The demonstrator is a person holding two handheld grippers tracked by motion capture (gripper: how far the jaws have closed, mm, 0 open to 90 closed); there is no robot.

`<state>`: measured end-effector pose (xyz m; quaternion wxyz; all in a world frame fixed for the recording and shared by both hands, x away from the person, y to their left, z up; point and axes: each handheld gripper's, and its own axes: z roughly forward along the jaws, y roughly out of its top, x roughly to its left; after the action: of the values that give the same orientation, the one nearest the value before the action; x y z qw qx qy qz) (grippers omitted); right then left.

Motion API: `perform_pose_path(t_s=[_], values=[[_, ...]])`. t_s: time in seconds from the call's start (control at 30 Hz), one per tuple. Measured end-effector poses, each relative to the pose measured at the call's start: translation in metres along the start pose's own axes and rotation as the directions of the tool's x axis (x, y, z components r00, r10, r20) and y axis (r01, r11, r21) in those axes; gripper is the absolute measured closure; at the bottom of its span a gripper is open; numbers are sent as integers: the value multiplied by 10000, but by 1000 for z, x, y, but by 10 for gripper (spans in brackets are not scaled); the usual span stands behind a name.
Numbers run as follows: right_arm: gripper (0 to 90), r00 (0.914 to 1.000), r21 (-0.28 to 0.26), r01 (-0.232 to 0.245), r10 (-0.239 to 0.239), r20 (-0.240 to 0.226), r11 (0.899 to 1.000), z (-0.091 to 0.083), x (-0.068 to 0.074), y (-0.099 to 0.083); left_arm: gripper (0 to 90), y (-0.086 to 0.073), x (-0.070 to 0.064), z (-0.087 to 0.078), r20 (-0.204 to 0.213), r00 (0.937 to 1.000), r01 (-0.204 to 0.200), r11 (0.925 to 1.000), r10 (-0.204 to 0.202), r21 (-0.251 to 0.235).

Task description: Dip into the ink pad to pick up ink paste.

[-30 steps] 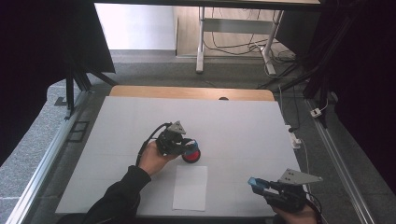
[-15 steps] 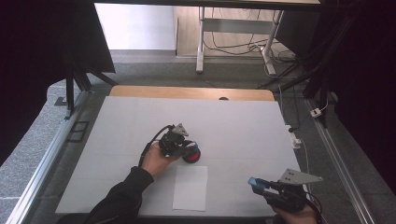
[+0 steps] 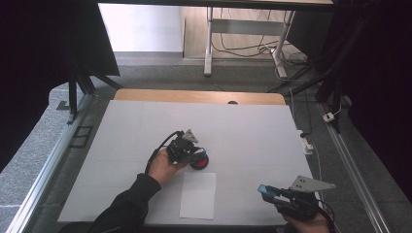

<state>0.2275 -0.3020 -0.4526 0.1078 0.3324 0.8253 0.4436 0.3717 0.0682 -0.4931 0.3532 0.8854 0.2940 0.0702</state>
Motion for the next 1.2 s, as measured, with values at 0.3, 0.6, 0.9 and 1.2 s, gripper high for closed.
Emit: perform_pose_path(t_s=[0.3,0.6,0.9,1.2], values=[[688,10000,3,-13,13,-3,10000,1,0,0,707,-1,-1,0,-71,9999,-123,9999,123,4],[688,10000,14,31,-31,2,10000,1,1,0,705,-3,3,0,183,9997,178,9997,-176,-139],[688,10000,-15,-7,7,-21,10000,0,0,0,701,-3,7,-1,386,9984,416,9989,-408,-198],[688,10000,-42,-28,28,-34,10000,0,-1,0,700,2,6,-12,373,9988,319,9984,-302,-468]])
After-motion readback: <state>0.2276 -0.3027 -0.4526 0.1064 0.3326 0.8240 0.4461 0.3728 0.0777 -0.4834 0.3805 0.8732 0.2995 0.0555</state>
